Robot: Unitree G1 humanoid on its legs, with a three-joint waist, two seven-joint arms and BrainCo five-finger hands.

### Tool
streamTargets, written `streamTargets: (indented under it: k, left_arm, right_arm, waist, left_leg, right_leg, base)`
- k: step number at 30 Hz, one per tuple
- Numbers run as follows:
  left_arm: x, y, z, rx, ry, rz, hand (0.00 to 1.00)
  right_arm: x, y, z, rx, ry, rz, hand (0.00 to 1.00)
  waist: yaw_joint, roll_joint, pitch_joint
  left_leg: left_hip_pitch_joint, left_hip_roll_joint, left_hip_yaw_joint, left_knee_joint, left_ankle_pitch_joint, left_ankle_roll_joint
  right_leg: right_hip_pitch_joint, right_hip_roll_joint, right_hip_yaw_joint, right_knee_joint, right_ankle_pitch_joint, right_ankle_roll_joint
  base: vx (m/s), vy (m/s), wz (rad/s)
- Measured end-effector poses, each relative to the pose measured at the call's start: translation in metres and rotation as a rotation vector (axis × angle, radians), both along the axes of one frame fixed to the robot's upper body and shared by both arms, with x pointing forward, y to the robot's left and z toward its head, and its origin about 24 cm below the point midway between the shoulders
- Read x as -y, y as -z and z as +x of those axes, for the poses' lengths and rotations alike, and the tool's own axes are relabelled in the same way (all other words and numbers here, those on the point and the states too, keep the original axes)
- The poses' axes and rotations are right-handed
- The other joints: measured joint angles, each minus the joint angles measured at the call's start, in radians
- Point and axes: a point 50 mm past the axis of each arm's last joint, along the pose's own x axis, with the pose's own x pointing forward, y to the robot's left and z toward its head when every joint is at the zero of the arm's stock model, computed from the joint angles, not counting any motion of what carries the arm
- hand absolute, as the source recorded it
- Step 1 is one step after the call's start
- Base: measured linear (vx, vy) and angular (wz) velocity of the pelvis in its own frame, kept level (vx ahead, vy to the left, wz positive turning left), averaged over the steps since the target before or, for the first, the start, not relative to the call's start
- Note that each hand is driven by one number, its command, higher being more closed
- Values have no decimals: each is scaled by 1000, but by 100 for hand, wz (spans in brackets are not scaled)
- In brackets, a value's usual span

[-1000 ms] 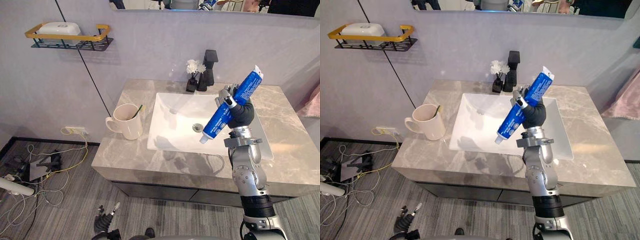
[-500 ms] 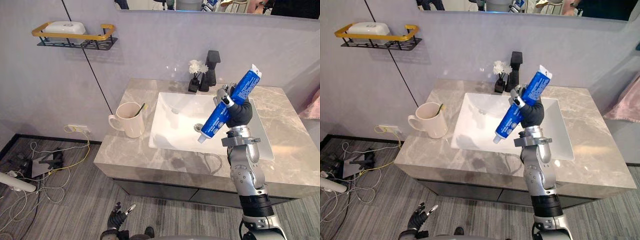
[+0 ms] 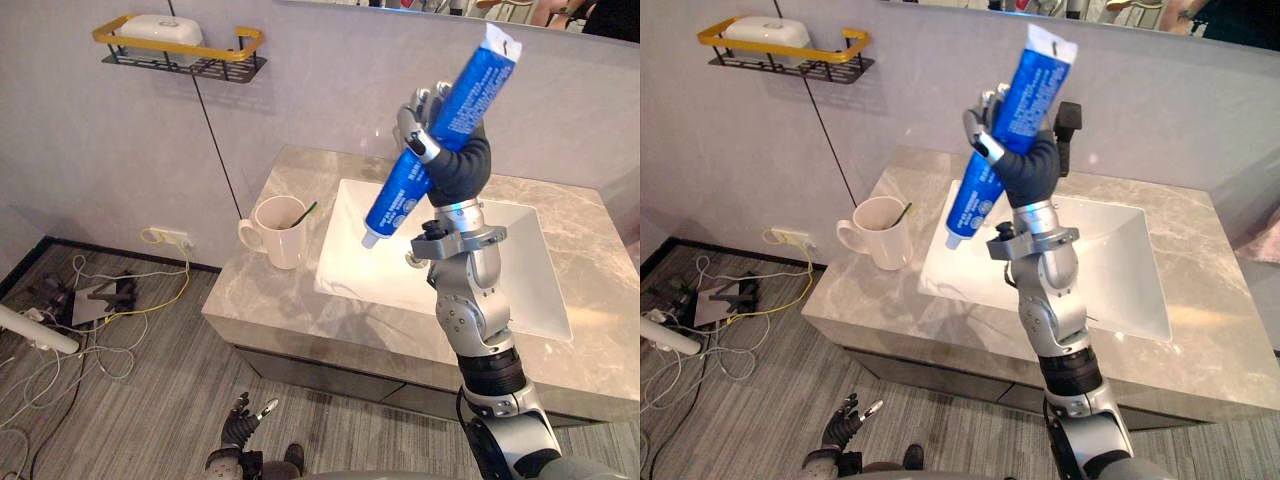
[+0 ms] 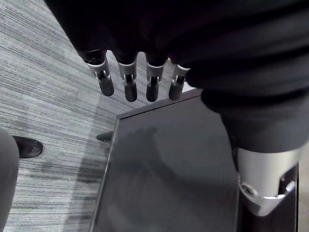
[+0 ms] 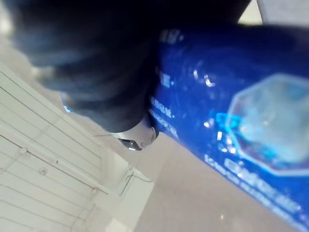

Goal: Organize washtable

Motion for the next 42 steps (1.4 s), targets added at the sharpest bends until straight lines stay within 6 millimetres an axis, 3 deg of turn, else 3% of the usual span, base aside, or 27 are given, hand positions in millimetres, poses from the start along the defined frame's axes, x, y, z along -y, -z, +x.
streamTargets:
  k: [9, 20, 34, 42]
  left_arm:
    - [-1, -5, 6, 42, 37, 17, 0]
    - [0, -8, 13, 71, 56, 43, 0]
    - [3, -15, 26, 119, 94, 65, 0]
    - [4, -16, 27, 127, 92, 68, 0]
  right_arm:
    - [-13, -18, 8, 83, 145, -90, 100]
    - [-25, -37, 17, 238, 409, -238, 100]
    - [-34, -37, 38, 218, 519, -347, 100]
    - [-39, -23, 51, 136, 521, -395, 100]
  waist:
    - [39, -13, 13]
    - [48, -18, 39]
    - [92, -17, 85]
    - [94, -12, 95]
  left_leg:
    - [-25, 2, -22, 12, 0, 0]
    - [-39, 5, -31, 20, 0, -1]
    - [-70, 6, -34, 41, -5, -2]
    - [-75, 6, -41, 51, -5, -2]
  right_leg:
    - [-6, 5, -21, 0, -1, -1]
    - [-12, 10, -27, 0, -1, -1]
    - [-31, 12, -28, 1, -1, -2]
    - [-32, 11, -33, 10, -1, -2]
  base:
    - [-1, -6, 8]
    - [-2, -1, 2]
    - [-1, 0, 0]
    - [2, 2, 2]
